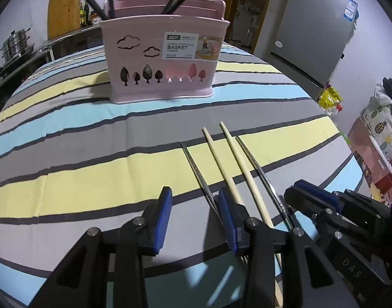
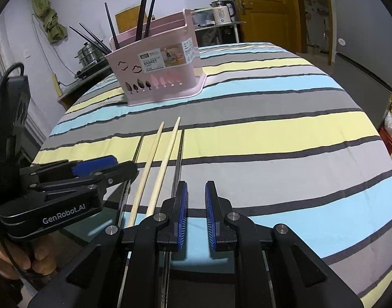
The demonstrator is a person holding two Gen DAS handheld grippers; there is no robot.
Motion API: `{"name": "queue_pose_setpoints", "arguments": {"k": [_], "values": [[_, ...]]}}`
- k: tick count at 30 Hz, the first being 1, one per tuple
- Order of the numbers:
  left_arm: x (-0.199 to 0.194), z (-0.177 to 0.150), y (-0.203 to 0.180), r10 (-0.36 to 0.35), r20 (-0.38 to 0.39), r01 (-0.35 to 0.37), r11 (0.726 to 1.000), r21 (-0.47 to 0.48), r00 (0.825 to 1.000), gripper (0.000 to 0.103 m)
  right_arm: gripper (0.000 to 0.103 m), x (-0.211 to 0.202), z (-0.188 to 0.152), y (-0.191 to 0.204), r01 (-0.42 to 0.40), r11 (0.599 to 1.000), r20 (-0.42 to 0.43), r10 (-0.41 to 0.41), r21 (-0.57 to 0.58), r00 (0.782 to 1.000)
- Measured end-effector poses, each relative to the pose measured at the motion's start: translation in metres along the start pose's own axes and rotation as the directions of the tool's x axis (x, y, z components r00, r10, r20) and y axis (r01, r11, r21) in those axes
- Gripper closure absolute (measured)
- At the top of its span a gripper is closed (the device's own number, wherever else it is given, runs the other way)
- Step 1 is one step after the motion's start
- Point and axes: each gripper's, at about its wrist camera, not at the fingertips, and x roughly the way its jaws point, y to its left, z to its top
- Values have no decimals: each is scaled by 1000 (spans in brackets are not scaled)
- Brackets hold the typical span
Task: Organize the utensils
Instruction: 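Close the left gripper on a silver metal chopstick while the right gripper grasps another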
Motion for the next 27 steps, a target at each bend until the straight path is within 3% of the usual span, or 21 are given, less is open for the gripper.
{"name": "queue_pose_setpoints", "arguments": {"k": [5,9,12,19,24,27], "values": [[2,1,-2,8,-7,-8,1000,28,1000,63,89,3,3,6,-20,1000,-4,20,-19,1000],[3,3,0,31,-2,-30,998,54,1000,81,89,11,6,8,-27,999,-19,27,-33,999],[3,5,7,9,-13,-8,998,55,1000,89,89,16,7,11,-16,998,-35,14,-54,999],[-3,3,20,-28,-36,30,997,69,999,91,93,10,9,-1,15,1000,-45,-17,-27,999],[-4,8,37,-99,-68,97,995,-23,993,91,93,16,19,-8,8,1000,-64,-7,14,998],[3,17,36,-97,-84,95,995,-36,992,90,93,27,30,-6,26,1000,-91,-26,-1,996]]}}
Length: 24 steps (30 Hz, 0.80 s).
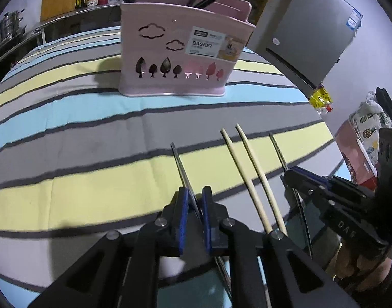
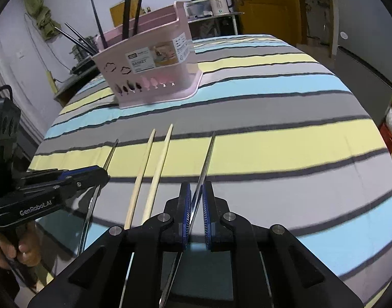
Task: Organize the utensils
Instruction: 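Close the left gripper on a silver metal chopstick while the right gripper grasps another, then lift both silver chopsticks up over the pink basket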
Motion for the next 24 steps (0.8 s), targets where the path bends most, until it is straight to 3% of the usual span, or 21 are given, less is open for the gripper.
{"name": "queue_pose_setpoints", "arguments": {"k": [12,15,24], "values": [[13,13,-11,78,2,-78,996,41,997,90,97,21,24,2,30,1000,-27,-30,3,999],[15,18,-13,95,-2,-95,994,45,995,95,98,24,29,0,24,1000,-41,-24,5,999],[-6,27,-4,48,12,-48,999,9,999,98,98,1,38,-5,-29,999,1,29,36,1000]]}}
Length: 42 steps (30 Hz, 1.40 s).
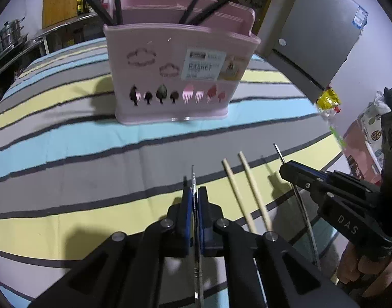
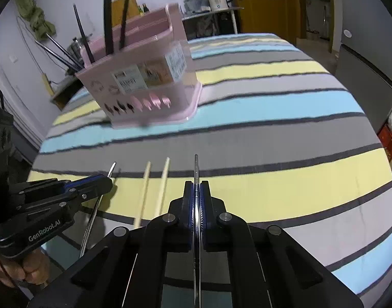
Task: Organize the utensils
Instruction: 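Lift both silver chopsticks up over the pink basket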
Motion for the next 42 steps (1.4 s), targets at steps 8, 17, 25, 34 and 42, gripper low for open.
{"name": "queue_pose_setpoints", "arguments": {"k": [8,17,25,34,42], "values": [[-52,22,-2,-28,102,25,999,25,994,98,98,-42,24,7,-33,999,106,34,-15,994],[-94,49,-8,-52,214,39,997,61,976,98,98,-82,41,15,-32,999,207,40,-39,978],[-99,38,-7,-59,220,48,997,52,974,98,98,-94,31,16,-29,999,222,39,-44,974],[-108,29,-8,-63,212,54,997,46,975,98,98,-110,25,18,-18,998,235,30,-53,971],[-127,35,-2,-80,232,74,997,34,969,98,99,-124,33,29,-33,997,279,51,-68,959]]}}
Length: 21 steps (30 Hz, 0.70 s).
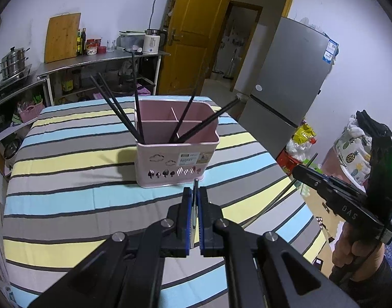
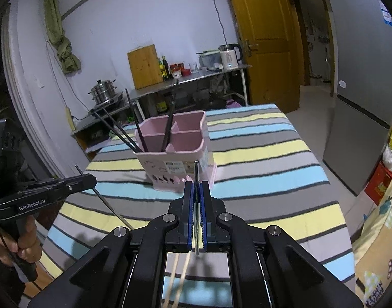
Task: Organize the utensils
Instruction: 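Lift both silver chopsticks up over the pink basket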
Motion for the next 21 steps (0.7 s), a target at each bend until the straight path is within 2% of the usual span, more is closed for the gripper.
{"name": "queue_pose_setpoints", "arguments": {"k": [9,16,21], "values": [[-21,44,9,5,67,-5,1000,1,998,98,99,7,32,21,-43,999,53,44,-11,998],[-41,92,19,10,167,-7,1000,-19,986,98,99,14,74,40,-63,998,134,65,-23,989],[-36,117,27,18,203,-13,999,-30,979,98,99,24,97,50,-72,997,184,76,-30,980]]}}
